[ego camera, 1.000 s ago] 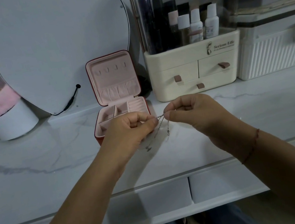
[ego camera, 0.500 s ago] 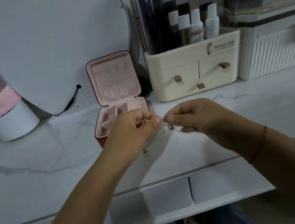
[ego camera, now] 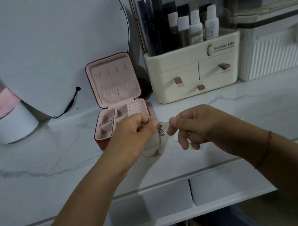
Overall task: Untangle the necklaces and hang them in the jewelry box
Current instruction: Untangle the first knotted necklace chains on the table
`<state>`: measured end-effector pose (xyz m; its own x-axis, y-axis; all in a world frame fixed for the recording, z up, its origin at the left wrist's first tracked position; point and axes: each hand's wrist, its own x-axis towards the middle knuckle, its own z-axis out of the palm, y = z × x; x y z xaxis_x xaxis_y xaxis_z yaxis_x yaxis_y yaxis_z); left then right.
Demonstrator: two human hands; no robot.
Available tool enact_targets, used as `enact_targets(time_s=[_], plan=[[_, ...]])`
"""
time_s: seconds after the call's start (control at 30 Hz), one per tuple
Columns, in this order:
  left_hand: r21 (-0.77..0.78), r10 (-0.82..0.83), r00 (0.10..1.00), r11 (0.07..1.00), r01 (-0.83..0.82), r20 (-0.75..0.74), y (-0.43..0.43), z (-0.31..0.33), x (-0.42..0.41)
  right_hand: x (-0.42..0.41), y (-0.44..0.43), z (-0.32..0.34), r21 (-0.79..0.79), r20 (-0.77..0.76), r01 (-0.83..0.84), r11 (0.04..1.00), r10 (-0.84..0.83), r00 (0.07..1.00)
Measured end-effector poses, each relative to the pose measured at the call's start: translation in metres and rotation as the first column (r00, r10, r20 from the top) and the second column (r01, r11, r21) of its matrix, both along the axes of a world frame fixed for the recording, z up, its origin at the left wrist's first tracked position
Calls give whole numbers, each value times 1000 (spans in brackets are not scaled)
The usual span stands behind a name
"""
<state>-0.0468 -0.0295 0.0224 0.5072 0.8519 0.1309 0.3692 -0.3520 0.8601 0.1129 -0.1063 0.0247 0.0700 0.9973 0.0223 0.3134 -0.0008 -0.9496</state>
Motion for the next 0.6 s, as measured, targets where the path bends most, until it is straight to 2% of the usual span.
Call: enact_targets(time_s=[0.1,0.23,0.43,0.6], plan=[[23,4,1000,1000,-3,-26,-1,1,0,-2,-2,3,-42,80,-29,999,33,996],[31,-2,1000,1000,3,-22,-1,2,0,-6,0,1,-24,181,24,999,-19,983],[-91,-27,998,995,32,50,-7,5,3,-5,5,-5,10,111,120,993,-120,986],[-132,-22,999,991,25,29,-6,3,4,-8,4,-1,51,51,175,983,-178,983]])
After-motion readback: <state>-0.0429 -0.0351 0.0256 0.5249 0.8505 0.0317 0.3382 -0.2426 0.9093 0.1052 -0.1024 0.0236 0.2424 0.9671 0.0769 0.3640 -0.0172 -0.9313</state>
